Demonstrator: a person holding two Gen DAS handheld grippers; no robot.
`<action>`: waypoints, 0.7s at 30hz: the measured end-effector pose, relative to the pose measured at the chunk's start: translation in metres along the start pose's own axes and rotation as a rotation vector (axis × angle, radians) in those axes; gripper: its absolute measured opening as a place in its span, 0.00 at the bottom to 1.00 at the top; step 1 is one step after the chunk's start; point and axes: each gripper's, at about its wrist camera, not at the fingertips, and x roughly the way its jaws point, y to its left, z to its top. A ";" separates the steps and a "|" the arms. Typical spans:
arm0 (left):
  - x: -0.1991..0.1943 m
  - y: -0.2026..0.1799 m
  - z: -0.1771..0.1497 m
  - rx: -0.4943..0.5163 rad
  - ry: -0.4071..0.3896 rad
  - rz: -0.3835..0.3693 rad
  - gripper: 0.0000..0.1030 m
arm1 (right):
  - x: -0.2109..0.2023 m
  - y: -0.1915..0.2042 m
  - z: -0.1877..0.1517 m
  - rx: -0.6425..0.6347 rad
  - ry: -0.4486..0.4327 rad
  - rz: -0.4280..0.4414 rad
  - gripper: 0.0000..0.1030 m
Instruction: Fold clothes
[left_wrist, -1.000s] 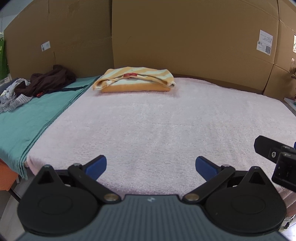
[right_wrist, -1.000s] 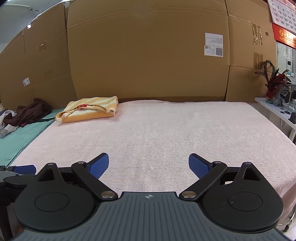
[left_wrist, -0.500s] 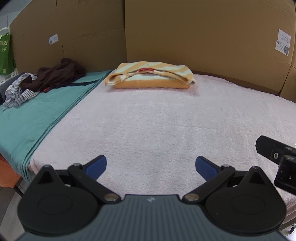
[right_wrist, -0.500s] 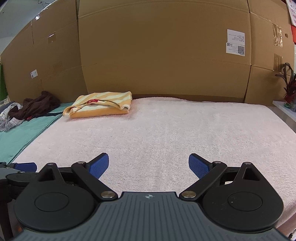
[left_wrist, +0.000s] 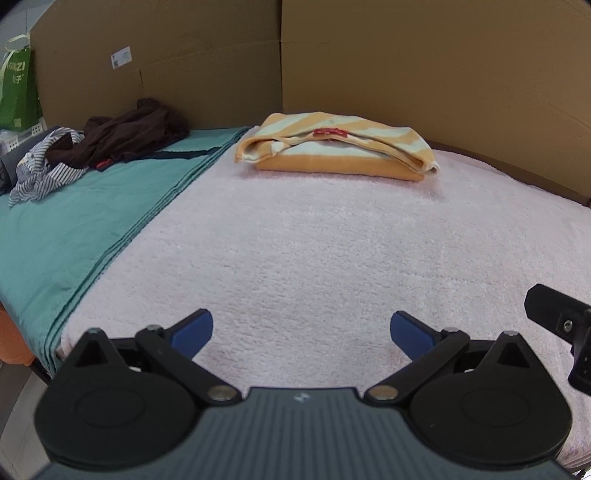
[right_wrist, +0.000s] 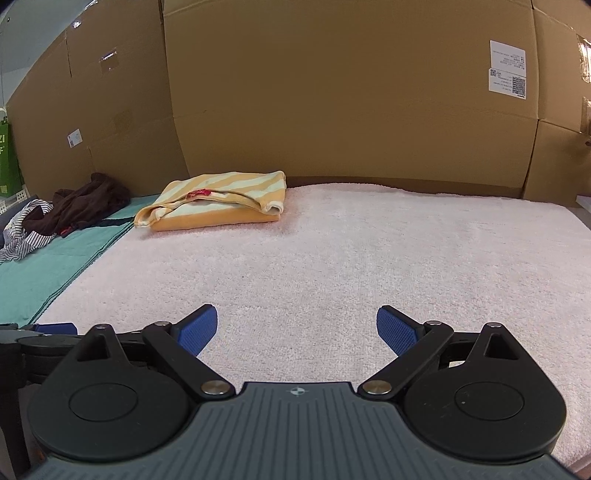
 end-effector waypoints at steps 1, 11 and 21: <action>0.001 0.002 0.003 -0.002 -0.003 -0.001 0.99 | 0.002 0.001 0.003 -0.003 -0.001 0.002 0.93; 0.014 0.030 0.038 -0.038 -0.039 0.067 0.99 | 0.027 0.023 0.036 -0.042 -0.041 0.005 0.93; 0.027 0.043 0.051 -0.049 -0.048 0.095 0.99 | 0.051 0.034 0.046 -0.040 -0.024 0.009 0.93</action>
